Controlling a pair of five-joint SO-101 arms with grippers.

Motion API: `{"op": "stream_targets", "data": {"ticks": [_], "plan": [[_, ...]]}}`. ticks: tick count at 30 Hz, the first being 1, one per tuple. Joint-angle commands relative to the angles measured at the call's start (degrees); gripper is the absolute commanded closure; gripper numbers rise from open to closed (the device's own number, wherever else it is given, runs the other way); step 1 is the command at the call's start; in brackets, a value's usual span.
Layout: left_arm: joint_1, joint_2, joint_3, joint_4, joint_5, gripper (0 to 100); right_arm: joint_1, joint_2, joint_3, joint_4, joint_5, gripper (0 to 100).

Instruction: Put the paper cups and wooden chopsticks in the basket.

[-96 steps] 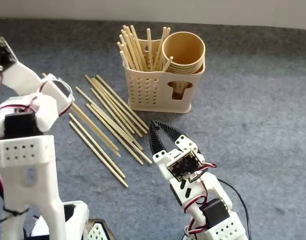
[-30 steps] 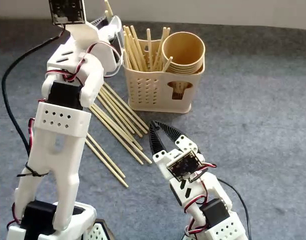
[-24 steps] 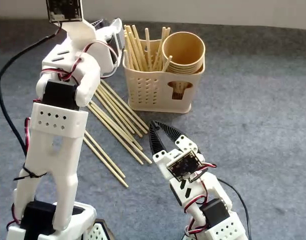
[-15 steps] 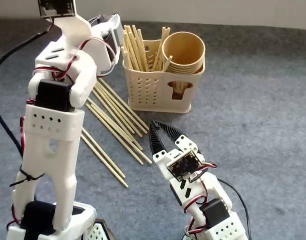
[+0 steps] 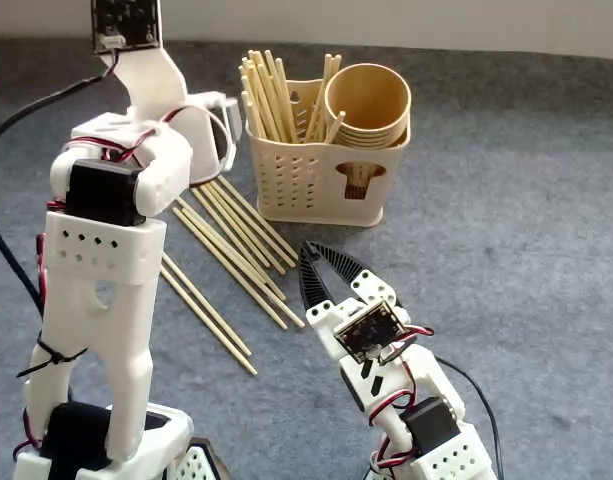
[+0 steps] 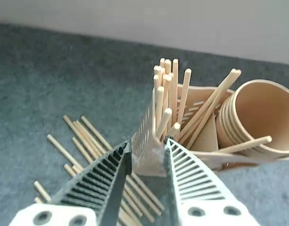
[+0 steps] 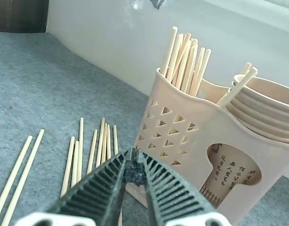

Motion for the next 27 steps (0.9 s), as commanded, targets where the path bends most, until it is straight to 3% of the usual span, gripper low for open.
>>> {"op": "stream_targets", "data": {"ticks": [1, 5, 9, 21, 27], "plan": [[-1.80, -0.66, -2.33, 8.00, 2.11, 87, 0.57, -0.92, 5.85, -0.13, 0.70, 99.2], [-6.46, -0.57, 2.15, 12.31, 9.58, 87, 0.57, -1.01, 5.85, -0.13, 0.70, 99.2], [-10.42, -0.57, 10.68, 12.22, 12.66, 87, 0.57, -1.01, 5.85, -0.13, 0.70, 99.2], [-20.62, -0.13, 26.86, 4.40, 10.55, 87, 0.66, -1.01, 5.85, -0.13, 0.70, 99.2], [-21.32, -0.04, 38.90, -6.24, 9.05, 87, 0.66, -1.01, 5.85, -0.13, 0.70, 99.2]]}}
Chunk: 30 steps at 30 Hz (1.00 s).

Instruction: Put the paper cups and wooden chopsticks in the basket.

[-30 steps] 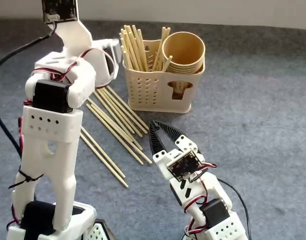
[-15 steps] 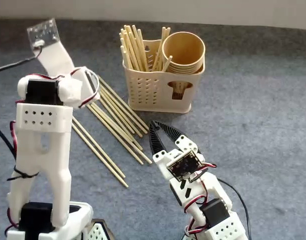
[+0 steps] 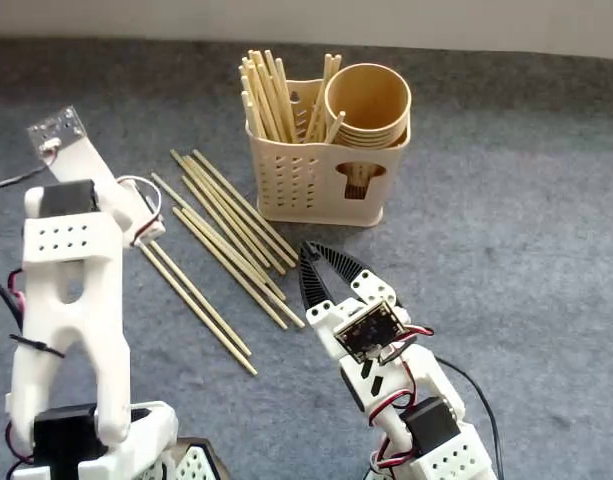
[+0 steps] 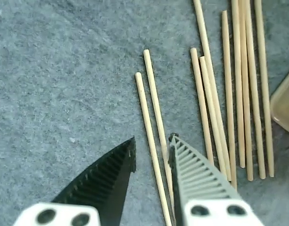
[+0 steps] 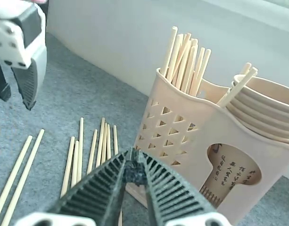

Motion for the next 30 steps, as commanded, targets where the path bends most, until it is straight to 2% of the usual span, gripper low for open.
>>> {"op": "stream_targets", "data": {"ticks": [1, 5, 11, 18, 23, 30], "plan": [[-0.84, -0.22, 7.96, -9.67, -0.70, 87, 0.66, -1.01, 5.85, -0.13, 0.70, 99.2], [-0.84, -0.22, 15.08, -18.55, -0.97, 87, 0.66, -1.01, 5.85, -0.13, 0.70, 99.2], [-0.57, -0.04, 18.86, -21.89, -0.79, 87, 0.66, -1.10, 5.85, -0.13, 0.70, 99.2], [-0.04, 9.36, 13.67, -21.71, -0.70, 87, 0.66, -1.10, 5.85, -0.13, 0.70, 99.2], [1.54, 16.48, 7.69, -17.14, -0.62, 87, 0.66, -1.10, 5.85, -0.13, 0.70, 99.2], [1.98, 24.66, 2.51, -15.82, -0.62, 88, 0.66, -1.10, 5.85, -0.13, 0.70, 99.2]]}}
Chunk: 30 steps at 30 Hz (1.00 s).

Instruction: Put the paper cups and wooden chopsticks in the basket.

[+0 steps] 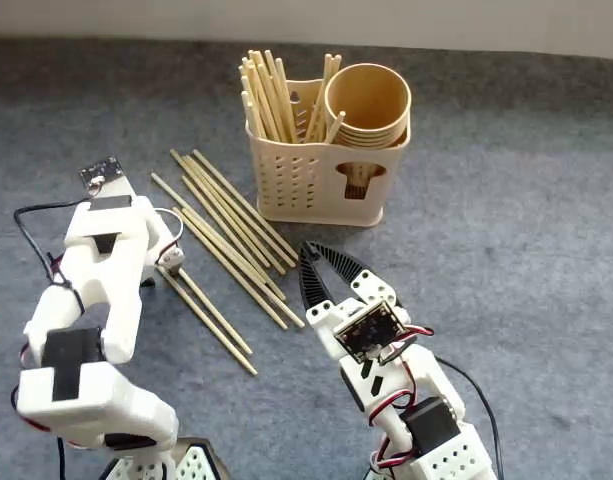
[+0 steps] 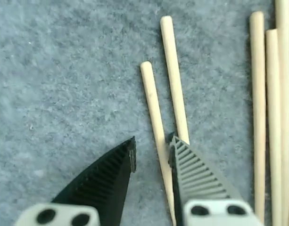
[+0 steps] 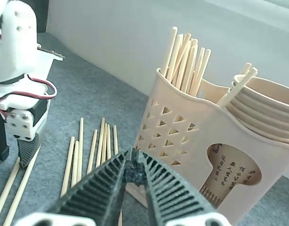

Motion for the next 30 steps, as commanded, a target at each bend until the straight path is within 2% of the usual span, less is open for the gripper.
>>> {"op": "stream_targets", "data": {"ticks": [1, 3, 7, 12, 19, 25, 30], "plan": [[1.54, 3.47, -6.29, 2.29, -0.26, 88, 0.66, -1.10, 5.85, -0.13, 0.70, 99.2], [1.54, 5.49, -8.57, 3.69, -0.26, 89, 0.66, -1.10, 5.85, -0.13, 0.70, 99.2], [2.15, 9.54, -12.18, 4.13, -0.18, 100, 0.66, -1.10, 5.85, -0.13, 0.70, 99.2], [3.12, 12.09, -15.08, 7.03, 3.96, 99, 0.66, -1.10, 5.85, -0.13, 0.70, 99.2], [3.21, 11.65, -15.96, 11.08, 4.04, 99, 0.66, -1.10, 5.85, -0.13, 0.70, 99.2], [3.21, 11.65, -21.41, 19.87, 3.96, 99, 0.66, -1.10, 5.85, -0.13, 0.70, 99.2], [3.12, 11.30, -22.90, 22.51, 3.87, 99, 0.66, -1.10, 5.85, -0.13, 0.70, 99.2]]}}
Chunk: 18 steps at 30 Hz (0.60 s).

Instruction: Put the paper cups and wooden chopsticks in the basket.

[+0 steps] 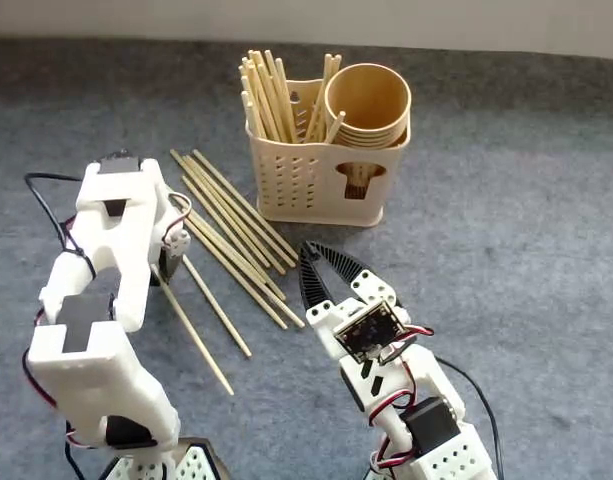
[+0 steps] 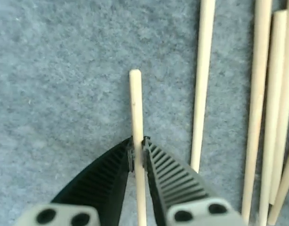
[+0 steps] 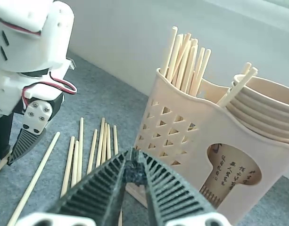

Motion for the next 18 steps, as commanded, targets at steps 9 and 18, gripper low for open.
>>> {"op": "stream_targets", "data": {"ticks": [9, 18], "plan": [[0.75, -14.37, 8.31, -3.25, 0.09, 99, 0.66, -1.10, 5.85, -0.13, 0.70, 99.2], [0.92, -26.86, 17.01, -11.60, 0.44, 99, 0.66, -1.10, 5.85, -0.13, 0.70, 99.2]]}}
